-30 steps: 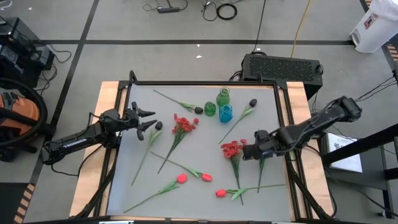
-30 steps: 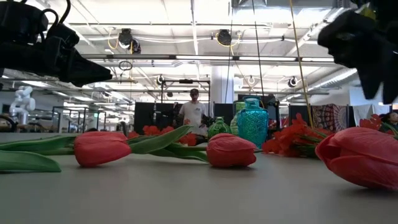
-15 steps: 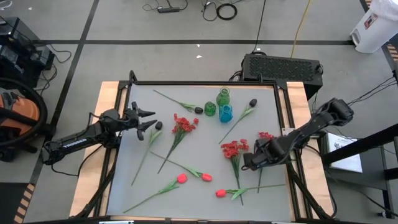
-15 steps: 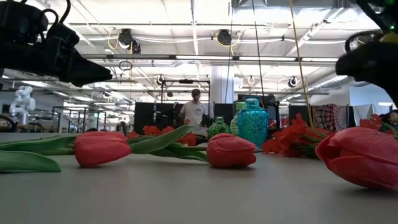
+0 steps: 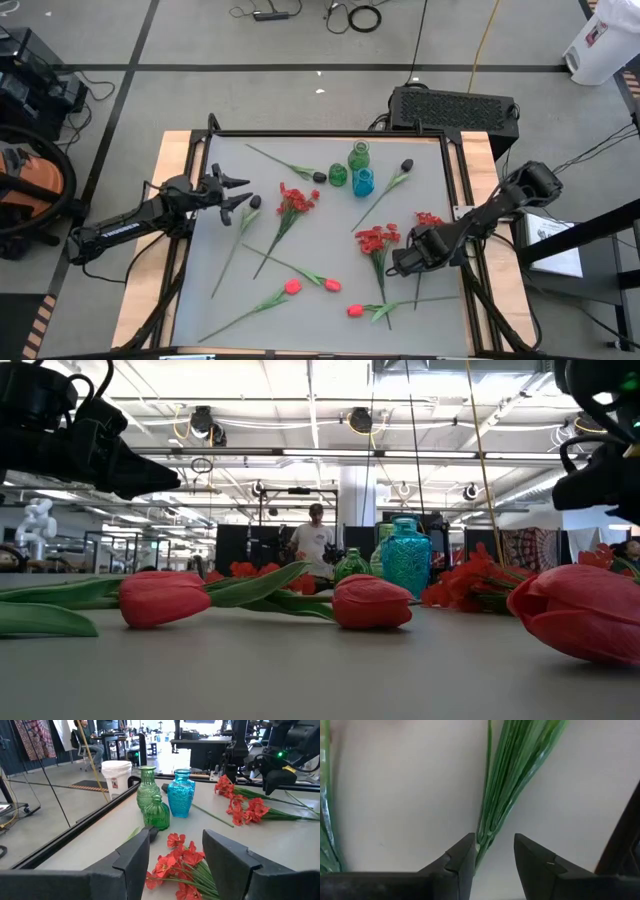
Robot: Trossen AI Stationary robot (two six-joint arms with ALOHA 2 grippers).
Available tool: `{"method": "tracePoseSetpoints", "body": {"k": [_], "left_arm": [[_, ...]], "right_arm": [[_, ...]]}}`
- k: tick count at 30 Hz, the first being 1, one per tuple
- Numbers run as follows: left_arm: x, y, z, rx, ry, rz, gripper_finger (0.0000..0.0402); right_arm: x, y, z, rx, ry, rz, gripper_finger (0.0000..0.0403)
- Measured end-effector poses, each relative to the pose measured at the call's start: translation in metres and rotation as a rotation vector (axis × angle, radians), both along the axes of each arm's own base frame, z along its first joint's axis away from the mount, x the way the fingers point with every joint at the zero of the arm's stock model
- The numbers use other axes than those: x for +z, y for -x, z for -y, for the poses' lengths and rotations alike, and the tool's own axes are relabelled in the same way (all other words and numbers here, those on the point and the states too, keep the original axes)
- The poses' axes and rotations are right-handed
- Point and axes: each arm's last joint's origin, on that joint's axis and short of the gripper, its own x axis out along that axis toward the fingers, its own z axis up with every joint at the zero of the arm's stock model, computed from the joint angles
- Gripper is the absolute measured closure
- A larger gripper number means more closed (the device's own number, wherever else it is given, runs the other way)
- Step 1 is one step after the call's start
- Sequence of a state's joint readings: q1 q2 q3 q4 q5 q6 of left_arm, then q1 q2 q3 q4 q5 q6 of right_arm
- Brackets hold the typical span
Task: Sort flowers into vase by color
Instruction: Put the right red flowers into the top green vase
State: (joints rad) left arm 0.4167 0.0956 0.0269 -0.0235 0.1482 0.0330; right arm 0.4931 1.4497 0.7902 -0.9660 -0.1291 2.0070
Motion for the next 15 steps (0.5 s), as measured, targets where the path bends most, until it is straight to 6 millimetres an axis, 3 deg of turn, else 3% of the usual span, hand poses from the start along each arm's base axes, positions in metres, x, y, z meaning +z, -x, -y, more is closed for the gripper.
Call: {"method": "tracePoseSetpoints", "body": {"k": [15], "left_arm": [[-0.0001,0.0000,0.0000,0.000,0.000,0.000,0.0210]], "right_arm": [[-0.0108,-0.0057,-0.0033,0.028,-0.002,-0.017,0.0275]]}}
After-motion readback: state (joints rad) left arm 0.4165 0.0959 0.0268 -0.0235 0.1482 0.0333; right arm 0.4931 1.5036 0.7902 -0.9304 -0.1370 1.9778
